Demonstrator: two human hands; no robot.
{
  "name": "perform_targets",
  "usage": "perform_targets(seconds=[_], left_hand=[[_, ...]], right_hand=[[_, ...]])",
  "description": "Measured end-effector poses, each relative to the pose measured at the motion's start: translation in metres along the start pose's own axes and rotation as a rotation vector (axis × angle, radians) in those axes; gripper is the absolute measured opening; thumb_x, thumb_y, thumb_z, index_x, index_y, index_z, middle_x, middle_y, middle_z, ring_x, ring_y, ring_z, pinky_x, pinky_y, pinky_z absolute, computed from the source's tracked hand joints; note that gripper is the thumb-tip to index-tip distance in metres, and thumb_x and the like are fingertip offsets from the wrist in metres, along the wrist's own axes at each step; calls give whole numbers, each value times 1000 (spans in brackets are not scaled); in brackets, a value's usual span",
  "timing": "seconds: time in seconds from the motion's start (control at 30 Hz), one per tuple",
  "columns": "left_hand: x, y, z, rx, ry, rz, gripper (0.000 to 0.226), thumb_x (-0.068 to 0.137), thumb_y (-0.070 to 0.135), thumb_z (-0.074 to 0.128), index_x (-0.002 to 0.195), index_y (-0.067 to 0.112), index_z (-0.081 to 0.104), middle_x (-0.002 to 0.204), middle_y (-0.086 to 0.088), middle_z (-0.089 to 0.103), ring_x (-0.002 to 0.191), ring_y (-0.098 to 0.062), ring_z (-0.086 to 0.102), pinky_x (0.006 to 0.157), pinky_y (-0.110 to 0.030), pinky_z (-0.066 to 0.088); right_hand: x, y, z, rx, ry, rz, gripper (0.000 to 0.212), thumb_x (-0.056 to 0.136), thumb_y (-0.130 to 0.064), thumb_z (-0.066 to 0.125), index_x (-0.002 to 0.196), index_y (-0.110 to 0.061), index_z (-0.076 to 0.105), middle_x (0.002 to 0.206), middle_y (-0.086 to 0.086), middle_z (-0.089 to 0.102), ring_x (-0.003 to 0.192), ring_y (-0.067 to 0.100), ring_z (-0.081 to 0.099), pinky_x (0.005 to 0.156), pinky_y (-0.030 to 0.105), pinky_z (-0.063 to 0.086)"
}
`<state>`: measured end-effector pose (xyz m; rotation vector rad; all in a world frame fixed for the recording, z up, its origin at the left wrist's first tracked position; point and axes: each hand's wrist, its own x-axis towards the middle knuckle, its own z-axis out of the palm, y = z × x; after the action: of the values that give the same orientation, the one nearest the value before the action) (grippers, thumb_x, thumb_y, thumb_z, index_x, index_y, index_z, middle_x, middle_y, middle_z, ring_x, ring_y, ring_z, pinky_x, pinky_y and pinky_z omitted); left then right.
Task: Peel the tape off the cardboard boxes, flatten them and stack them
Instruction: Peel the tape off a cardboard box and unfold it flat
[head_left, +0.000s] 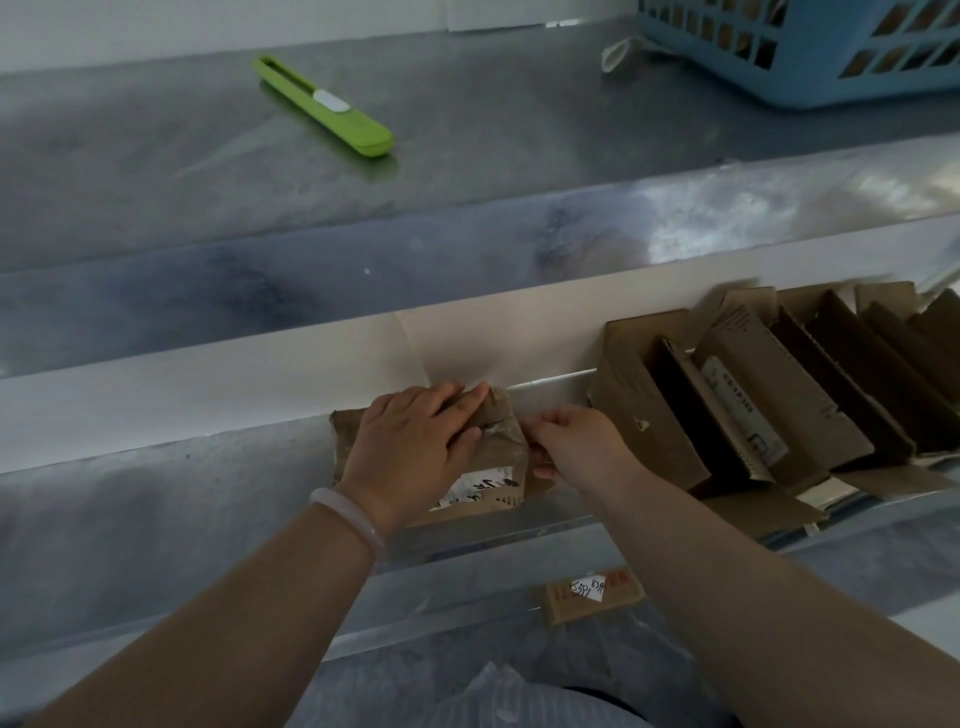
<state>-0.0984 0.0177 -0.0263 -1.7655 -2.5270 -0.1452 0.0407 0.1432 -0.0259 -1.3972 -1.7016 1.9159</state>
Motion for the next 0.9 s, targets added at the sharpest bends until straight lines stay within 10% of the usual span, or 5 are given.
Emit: perform_targets(seconds=[0.47,0.9], left_hand=[[1,1,1,-10,16,-17,56,91,55,18,142,38,36,134,11,50,117,-16,49,96,-36,35],[0,0,1,-1,24,-1,56,92,54,17,142,37,36,131,11,52,112,-17,51,94,-37,38]], right_hand=[[-9,8,-7,443,101,-79,9,90,-9,66,93,-1,66,73,10,67,64,14,64,70,32,57],[-25,13,-6,-60,114,-99,6,83,-22,76,83,-16,74,78,4,75,80,22,73,76,35,60]])
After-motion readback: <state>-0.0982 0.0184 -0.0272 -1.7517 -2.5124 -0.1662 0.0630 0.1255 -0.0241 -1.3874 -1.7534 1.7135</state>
